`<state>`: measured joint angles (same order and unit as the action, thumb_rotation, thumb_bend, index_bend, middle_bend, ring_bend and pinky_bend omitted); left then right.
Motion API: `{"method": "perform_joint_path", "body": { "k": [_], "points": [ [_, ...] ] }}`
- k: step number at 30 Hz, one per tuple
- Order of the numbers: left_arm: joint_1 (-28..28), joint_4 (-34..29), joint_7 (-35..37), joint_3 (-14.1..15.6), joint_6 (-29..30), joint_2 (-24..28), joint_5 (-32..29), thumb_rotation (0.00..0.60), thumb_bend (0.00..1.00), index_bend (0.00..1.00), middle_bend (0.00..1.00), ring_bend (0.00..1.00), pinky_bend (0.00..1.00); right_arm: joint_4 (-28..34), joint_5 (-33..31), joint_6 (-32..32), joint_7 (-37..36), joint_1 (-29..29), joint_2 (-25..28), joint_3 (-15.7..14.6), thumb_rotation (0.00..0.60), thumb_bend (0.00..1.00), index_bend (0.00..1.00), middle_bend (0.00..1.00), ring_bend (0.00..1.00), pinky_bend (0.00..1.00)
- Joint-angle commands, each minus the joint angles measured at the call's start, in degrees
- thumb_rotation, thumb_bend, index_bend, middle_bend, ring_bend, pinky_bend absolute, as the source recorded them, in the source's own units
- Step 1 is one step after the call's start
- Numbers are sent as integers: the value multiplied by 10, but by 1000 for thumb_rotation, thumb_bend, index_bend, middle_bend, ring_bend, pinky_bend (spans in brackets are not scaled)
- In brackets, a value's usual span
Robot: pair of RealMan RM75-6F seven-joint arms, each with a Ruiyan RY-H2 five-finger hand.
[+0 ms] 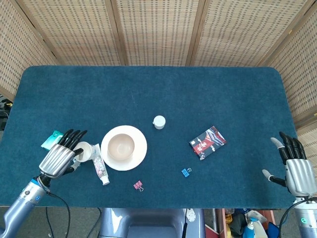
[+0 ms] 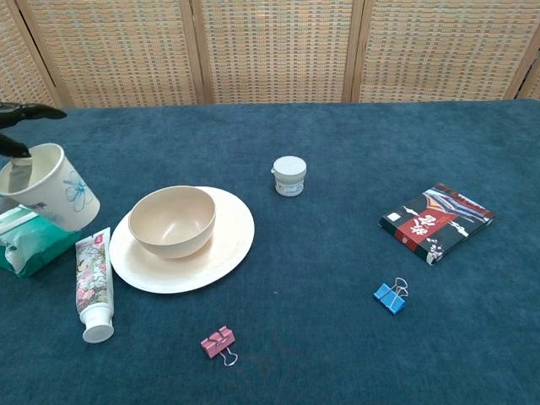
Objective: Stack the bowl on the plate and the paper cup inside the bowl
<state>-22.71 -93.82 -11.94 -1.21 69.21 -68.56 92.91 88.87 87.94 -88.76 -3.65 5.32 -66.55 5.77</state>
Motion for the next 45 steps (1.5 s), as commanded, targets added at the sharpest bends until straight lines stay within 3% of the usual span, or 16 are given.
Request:
{"method": "perform_joint_path", "body": {
  "k": [1,17,39,45],
  "points": [
    [-25,-25,-19,-24,-30,2,-29,600,436,622,0,0,30,-1,-1,0,-2,0,0,1,600,125,102,0,0,0],
    [-113,-50,-138,-73,-130,-59,-158,600,436,622,0,0,30,-6,-7,4,-21,1,2,3,600,126,103,0,0,0],
    [-170,-23,-240,-59,-154,-128,-267,600,437,621,0,0,27,-9,-11,2,-39,-1,6,6,600,125,102,0,0,0],
    [-180,-16,-256,-56,-157,-136,-291,600,413,518,0,0,15,-9,-11,1,-41,-2,7,6,600,125,103,0,0,0]
  ]
}}
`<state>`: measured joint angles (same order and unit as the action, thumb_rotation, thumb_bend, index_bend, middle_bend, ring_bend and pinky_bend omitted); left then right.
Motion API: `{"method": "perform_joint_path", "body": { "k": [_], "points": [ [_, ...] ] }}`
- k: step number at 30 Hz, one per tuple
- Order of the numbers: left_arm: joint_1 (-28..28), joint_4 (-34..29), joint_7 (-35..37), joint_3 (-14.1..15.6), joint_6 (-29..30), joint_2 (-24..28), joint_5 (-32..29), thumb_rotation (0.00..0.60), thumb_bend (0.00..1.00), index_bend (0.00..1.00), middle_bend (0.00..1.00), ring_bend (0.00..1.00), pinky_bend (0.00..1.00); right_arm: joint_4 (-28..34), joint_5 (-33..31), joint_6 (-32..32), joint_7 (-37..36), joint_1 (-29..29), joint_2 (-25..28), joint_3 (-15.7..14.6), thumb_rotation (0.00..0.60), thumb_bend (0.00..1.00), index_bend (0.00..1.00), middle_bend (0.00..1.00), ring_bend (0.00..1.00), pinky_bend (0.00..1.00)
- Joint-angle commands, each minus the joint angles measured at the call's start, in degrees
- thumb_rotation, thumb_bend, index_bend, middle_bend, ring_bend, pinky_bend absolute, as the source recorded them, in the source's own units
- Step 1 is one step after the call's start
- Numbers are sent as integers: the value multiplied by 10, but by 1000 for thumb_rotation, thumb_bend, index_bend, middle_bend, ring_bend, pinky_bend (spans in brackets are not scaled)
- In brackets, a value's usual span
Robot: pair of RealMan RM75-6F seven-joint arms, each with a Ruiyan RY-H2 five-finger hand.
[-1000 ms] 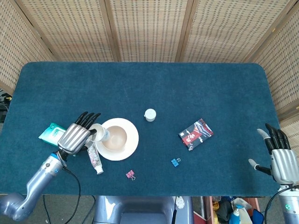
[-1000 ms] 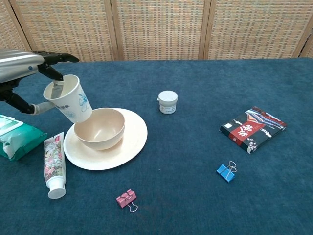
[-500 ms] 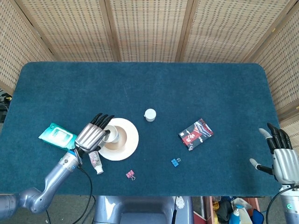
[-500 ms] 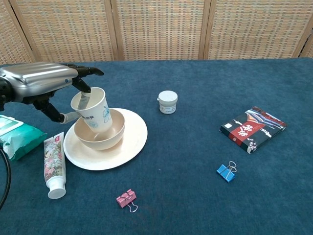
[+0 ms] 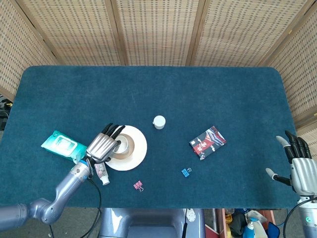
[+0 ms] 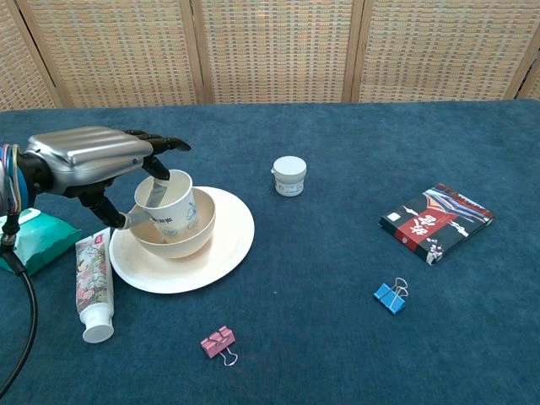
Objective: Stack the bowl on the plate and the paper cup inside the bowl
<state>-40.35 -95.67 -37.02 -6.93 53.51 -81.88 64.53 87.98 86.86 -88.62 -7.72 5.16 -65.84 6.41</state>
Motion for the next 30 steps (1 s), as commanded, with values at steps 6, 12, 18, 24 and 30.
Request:
{"method": "perform_joint_path", "body": {
  "k": [6,12,18,24,30],
  "points": [
    [-11,10,-16,6,2,-10,-25,600,302,349,0,0,0,0,-1,-1,-3,0,1,1,600,125,102,0,0,0],
    [-5,-4,20,-2,27,0,-10,600,253,281,0,0,0,-1,0,-1,-4,-1,1,1,600,126,102,0,0,0],
    [22,-54,90,-19,79,48,27,600,223,223,0,0,0,-2,0,1,-2,0,0,0,600,125,102,0,0,0],
    [70,-100,118,-3,149,118,85,600,185,123,0,0,0,-1,2,0,4,0,-1,0,600,126,102,0,0,0],
    [164,-115,89,58,270,161,157,600,171,86,0,0,0,3,10,-2,21,1,-4,-4,600,125,102,0,0,0]
  ]
}}
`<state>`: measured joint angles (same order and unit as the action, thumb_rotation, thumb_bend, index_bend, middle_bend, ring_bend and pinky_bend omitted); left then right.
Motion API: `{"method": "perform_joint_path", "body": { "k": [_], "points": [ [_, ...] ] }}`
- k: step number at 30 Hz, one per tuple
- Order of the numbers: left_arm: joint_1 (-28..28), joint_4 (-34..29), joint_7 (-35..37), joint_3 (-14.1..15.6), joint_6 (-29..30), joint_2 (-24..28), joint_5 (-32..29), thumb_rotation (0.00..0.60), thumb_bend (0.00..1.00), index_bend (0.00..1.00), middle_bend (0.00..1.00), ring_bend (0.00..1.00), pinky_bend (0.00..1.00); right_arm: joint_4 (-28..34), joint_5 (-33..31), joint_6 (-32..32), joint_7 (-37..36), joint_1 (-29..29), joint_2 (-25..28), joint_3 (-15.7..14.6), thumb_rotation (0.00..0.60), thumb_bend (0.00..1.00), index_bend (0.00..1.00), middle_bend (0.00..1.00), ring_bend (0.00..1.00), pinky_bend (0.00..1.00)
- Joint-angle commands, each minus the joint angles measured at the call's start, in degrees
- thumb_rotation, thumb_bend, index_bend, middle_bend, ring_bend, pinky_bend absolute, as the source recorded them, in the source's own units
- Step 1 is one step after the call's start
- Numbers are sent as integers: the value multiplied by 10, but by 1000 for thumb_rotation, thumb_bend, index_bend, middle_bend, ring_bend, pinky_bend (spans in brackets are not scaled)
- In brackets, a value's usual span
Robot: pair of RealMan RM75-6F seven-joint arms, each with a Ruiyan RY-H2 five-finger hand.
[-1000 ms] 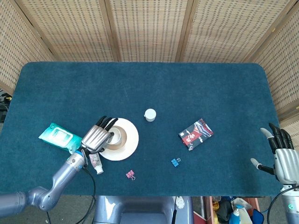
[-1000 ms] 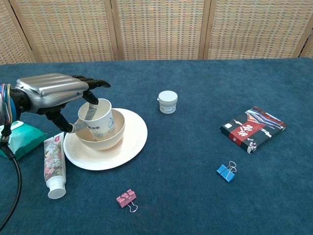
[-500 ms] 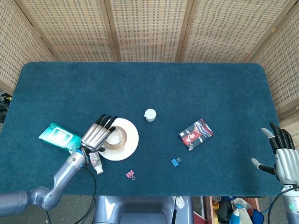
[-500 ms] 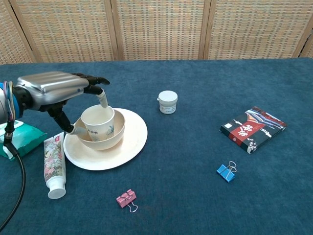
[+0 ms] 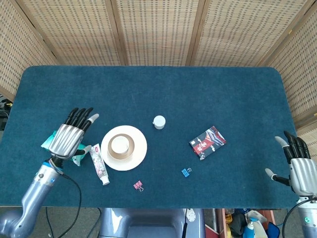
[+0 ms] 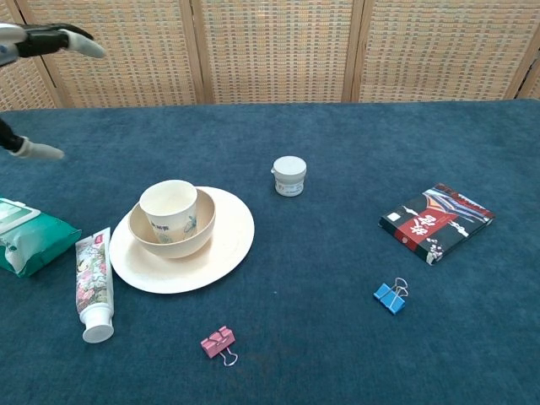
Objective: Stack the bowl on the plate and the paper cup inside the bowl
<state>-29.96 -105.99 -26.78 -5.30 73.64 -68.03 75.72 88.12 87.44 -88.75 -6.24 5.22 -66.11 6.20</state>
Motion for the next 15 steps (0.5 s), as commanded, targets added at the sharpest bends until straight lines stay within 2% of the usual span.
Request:
{"method": "perform_joint_path", "body": {
  "k": [1,3,9,15],
  "points": [
    [85,-9,-10,59,93,25,54,600,172,86,0,0,0,3,7,-1,11,1,-3,-3,600,126,102,0,0,0],
    [117,6,3,80,127,19,79,600,171,85,0,0,0,4,10,-2,19,1,-5,-4,600,126,102,0,0,0],
    [171,45,34,102,177,0,103,600,171,85,0,0,0,5,17,-2,32,2,-7,-8,600,126,102,0,0,0],
    [203,85,66,114,185,-9,104,600,172,85,0,0,0,1,26,-1,61,5,-11,-12,600,126,103,0,0,0]
  ]
}}
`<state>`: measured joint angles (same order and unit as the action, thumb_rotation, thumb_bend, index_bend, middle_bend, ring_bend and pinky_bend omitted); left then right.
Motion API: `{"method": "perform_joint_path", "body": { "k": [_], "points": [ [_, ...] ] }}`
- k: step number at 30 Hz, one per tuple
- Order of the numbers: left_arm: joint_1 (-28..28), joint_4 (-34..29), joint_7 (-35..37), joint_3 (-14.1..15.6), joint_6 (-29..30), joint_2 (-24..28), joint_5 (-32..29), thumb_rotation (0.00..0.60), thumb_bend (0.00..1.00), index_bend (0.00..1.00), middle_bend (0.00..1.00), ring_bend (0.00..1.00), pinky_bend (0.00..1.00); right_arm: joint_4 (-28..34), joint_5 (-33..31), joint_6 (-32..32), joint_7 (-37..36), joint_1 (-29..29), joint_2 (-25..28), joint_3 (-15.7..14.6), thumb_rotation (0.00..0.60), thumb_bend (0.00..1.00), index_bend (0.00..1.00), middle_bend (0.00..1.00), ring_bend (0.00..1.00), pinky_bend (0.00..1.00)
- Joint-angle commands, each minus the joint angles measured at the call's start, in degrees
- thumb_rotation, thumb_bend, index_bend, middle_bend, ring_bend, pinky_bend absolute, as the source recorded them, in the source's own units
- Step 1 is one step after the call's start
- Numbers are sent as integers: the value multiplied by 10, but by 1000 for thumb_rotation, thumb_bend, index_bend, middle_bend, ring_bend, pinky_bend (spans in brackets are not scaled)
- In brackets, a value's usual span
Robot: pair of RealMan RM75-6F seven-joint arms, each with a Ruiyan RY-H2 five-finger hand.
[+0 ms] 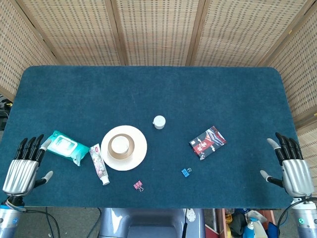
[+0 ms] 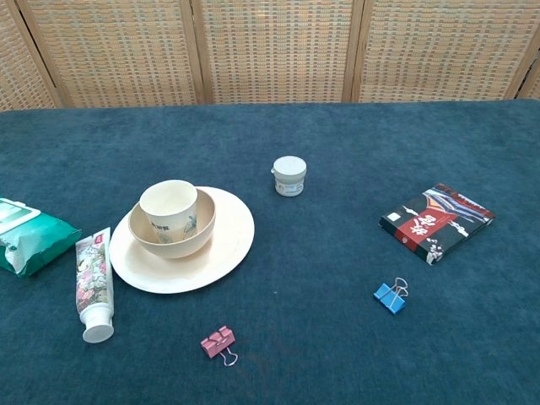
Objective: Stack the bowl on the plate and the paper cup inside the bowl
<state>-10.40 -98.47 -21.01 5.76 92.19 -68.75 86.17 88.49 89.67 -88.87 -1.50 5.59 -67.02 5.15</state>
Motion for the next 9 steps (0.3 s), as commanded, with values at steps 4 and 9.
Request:
{"method": "perform_joint_path", "body": {
  "k": [4,9],
  "points": [
    [11,13,26,-7,-5,-1,0,600,171,85,0,0,0,1,8,2,20,4,-4,-4,600,125,102,0,0,0],
    [14,19,31,-13,-15,0,0,600,171,86,0,0,0,1,9,3,28,5,-7,-4,600,125,102,0,0,0]
  ]
}}
